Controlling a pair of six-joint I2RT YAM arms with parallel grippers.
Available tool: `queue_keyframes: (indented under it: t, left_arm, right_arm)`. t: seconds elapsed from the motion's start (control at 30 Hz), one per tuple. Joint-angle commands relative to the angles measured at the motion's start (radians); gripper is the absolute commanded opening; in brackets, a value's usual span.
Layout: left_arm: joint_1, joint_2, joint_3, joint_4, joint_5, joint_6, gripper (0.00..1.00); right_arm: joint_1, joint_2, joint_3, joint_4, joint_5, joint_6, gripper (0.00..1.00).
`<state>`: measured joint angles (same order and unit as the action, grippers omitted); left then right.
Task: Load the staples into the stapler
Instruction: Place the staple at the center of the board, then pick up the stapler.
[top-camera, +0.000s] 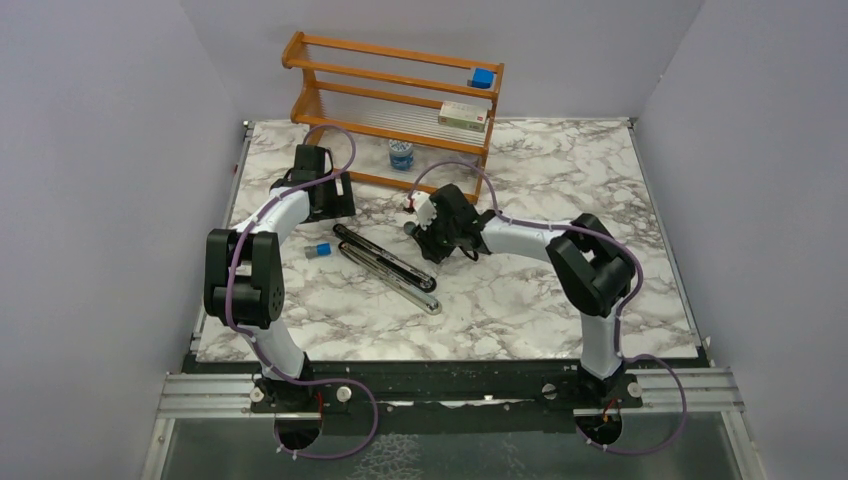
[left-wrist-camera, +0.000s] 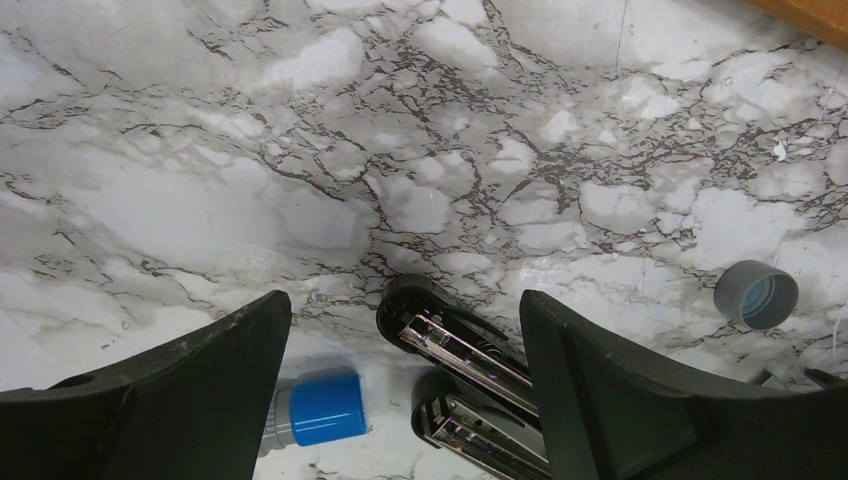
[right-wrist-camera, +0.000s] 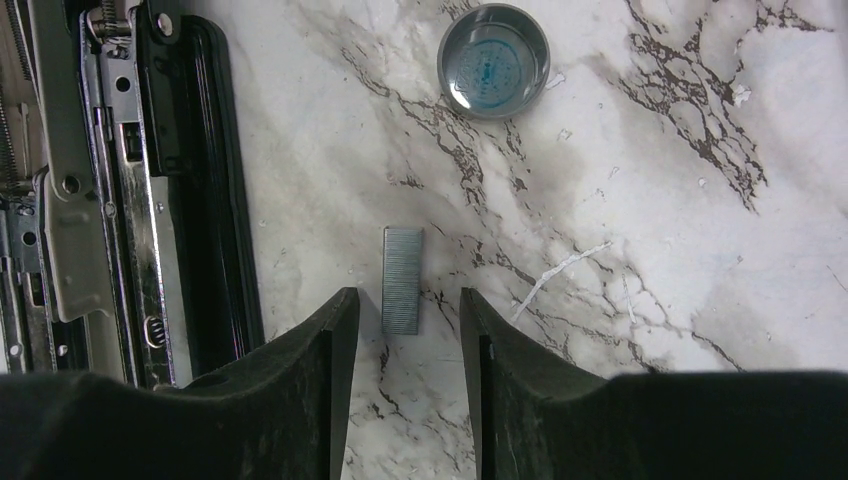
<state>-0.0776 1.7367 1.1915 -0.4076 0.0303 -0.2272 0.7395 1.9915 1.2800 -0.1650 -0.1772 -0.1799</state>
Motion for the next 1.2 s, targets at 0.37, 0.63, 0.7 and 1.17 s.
queue_keyframes:
  t: [0.37, 0.63, 0.7, 1.17]
  left_arm:
    - [0.005, 0.013, 0.037, -0.006, 0.018, 0.005, 0.87]
    - [0.006, 0.014, 0.037, -0.005, 0.016, 0.005, 0.87]
    - [0.006, 0.015, 0.037, -0.005, 0.016, 0.005, 0.87]
    - [0.006, 0.016, 0.036, -0.005, 0.015, 0.005, 0.87]
  right_arm:
    - [0.0, -0.062, -0.342, 0.39, 0.058, 0.104, 0.35]
    - [0.0, -0.05, -0.397, 0.447, 0.071, 0.12, 0.25]
    - [-0.001, -0.053, -0.41, 0.459, 0.07, 0.12, 0.22]
    - [0.0, -0.215, -0.302, 0.364, 0.046, 0.107, 0.07]
